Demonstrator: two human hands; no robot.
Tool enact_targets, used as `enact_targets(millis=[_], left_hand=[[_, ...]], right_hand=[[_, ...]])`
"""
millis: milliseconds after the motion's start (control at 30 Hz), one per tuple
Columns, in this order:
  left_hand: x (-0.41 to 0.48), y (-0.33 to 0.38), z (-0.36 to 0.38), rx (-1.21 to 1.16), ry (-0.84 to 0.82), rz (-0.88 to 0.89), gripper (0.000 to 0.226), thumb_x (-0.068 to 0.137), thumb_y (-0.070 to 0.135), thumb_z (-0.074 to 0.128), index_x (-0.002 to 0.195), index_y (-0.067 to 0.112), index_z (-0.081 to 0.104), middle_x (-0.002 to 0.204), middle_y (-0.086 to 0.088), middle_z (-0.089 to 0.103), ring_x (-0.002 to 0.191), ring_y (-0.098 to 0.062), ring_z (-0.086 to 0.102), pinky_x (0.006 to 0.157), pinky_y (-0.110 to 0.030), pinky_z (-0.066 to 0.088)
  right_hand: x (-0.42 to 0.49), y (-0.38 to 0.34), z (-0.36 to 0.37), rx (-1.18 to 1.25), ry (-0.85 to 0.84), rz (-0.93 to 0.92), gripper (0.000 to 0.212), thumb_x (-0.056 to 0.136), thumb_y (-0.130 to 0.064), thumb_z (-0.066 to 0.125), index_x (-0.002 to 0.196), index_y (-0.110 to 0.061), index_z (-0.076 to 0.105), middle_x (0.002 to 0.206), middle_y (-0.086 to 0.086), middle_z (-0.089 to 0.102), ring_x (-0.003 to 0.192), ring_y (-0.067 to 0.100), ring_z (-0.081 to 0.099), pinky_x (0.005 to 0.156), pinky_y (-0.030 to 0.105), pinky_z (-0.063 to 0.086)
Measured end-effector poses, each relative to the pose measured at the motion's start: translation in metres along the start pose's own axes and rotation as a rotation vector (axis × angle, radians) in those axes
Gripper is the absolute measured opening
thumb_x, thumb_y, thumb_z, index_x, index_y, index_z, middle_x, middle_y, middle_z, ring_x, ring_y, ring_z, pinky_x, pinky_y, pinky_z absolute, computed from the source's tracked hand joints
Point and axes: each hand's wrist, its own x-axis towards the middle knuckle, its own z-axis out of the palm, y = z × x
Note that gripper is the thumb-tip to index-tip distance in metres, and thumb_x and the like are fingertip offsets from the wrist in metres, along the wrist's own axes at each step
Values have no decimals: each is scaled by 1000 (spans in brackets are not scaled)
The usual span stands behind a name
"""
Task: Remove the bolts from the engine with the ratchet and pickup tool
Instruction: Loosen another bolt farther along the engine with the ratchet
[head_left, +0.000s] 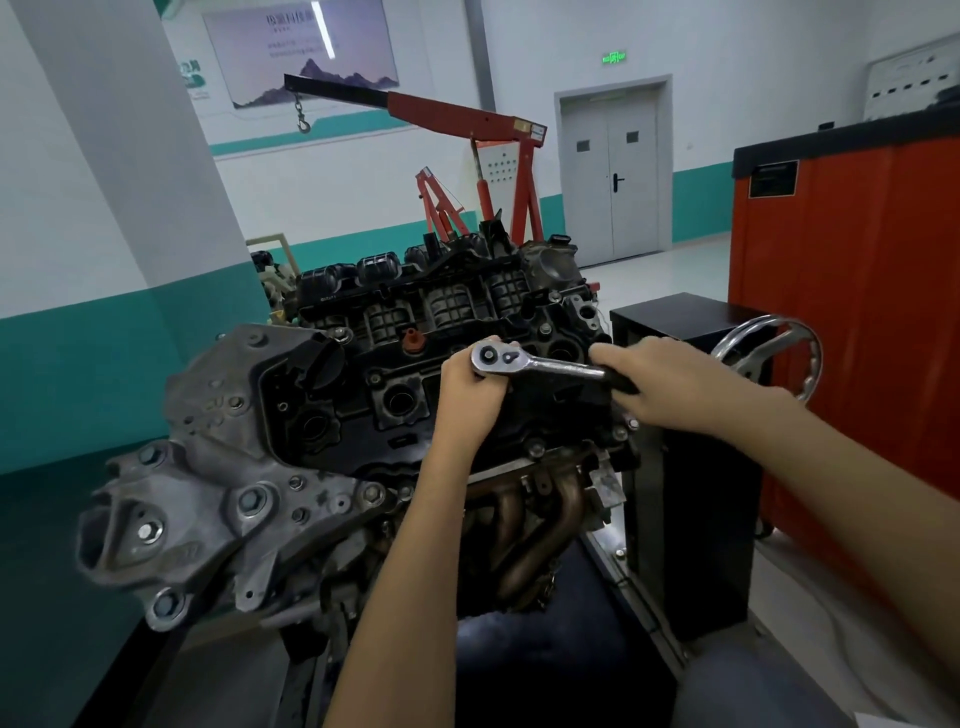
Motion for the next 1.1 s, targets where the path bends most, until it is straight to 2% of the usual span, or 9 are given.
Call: enact_targets(millis=[133, 233, 333, 533, 633, 733, 900, 1000, 1100], left_hand=[[-6, -3, 2, -57, 21, -35, 43, 98, 17, 56, 63, 18, 31, 59, 9, 31, 62, -12, 29, 62, -25, 30], [-5, 1, 10, -54, 85, -82, 47, 97, 16, 59, 62, 22, 27, 57, 13, 25, 59, -7, 25, 58, -20, 27], [0, -1, 6, 32, 96, -103, 49, 96, 17, 59, 62, 23, 24, 58, 10, 21, 55, -6, 20, 56, -22, 24], [1, 1, 1, 67, -53, -25, 57, 95, 14, 58, 46, 35, 38, 48, 14, 34, 52, -3, 29, 56, -21, 27], [1, 4, 3, 83, -62, 32, 52, 91, 1, 54, 53, 36, 58, 52, 18, 52, 53, 3, 44, 58, -13, 34], [-1, 0, 1, -14, 28, -18, 42, 93, 3, 54, 60, 29, 58, 58, 14, 52, 62, -8, 46, 65, -22, 37], [-6, -1, 7, -105, 83, -47, 48, 97, 14, 57, 59, 24, 30, 51, 15, 30, 55, -7, 27, 57, -24, 28], [-4, 4, 14, -45, 140, -100, 49, 95, 16, 61, 58, 23, 30, 47, 14, 28, 49, -4, 24, 53, -20, 27], [-2, 2, 8, 33, 146, -132, 46, 96, 23, 59, 58, 28, 34, 50, 10, 34, 51, -7, 31, 60, -29, 33]], right_hand=[[-36, -64, 56, 462, 111, 240, 26, 83, -15, 58, 85, -29, 35, 63, -2, 49, 57, 19, 53, 52, 28, 43], [-40, -129, 91, 815, 292, 404, 25, 80, -6, 58, 88, -23, 43, 59, -6, 45, 47, 3, 48, 44, 9, 35], [-28, -163, 102, 989, 287, 419, 27, 82, -4, 55, 86, -25, 39, 61, -6, 44, 50, -3, 50, 43, 10, 36], [-37, -55, 54, 571, -5, 192, 24, 84, -8, 56, 104, -18, 50, 71, 5, 57, 57, 19, 58, 50, 26, 47], [-12, 1, 5, 89, -96, 46, 20, 90, -15, 56, 108, -19, 49, 68, -9, 49, 56, 1, 49, 48, 15, 34], [4, -2, -10, -84, -36, -1, 17, 90, -20, 55, 104, -23, 45, 63, -13, 39, 55, 2, 39, 47, 16, 24], [-39, -78, 54, 512, 130, 288, 20, 85, -13, 58, 86, -23, 41, 60, -2, 49, 53, 18, 54, 47, 27, 41], [-39, -134, 82, 964, 227, 468, 22, 82, -4, 56, 78, -22, 45, 55, -1, 47, 39, 4, 49, 37, 14, 34], [-31, -159, 88, 1041, 245, 441, 29, 80, -1, 54, 72, -26, 43, 57, -2, 46, 47, 0, 51, 42, 10, 36]])
